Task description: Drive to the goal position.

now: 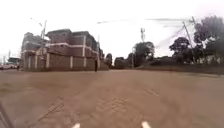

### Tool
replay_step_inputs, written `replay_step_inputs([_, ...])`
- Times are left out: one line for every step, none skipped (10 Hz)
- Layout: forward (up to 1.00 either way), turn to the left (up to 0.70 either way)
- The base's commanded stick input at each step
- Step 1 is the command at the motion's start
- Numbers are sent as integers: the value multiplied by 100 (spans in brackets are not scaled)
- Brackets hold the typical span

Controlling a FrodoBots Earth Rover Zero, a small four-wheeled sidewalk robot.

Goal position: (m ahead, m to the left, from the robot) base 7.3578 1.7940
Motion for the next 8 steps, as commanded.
replay_step_inputs([70,-9])
replay_step_inputs([70,0])
replay_step_inputs([70,0])
replay_step_inputs([70,0])
replay_step_inputs([70,0])
replay_step_inputs([70,0])
replay_step_inputs([70,0])
replay_step_inputs([70,8])
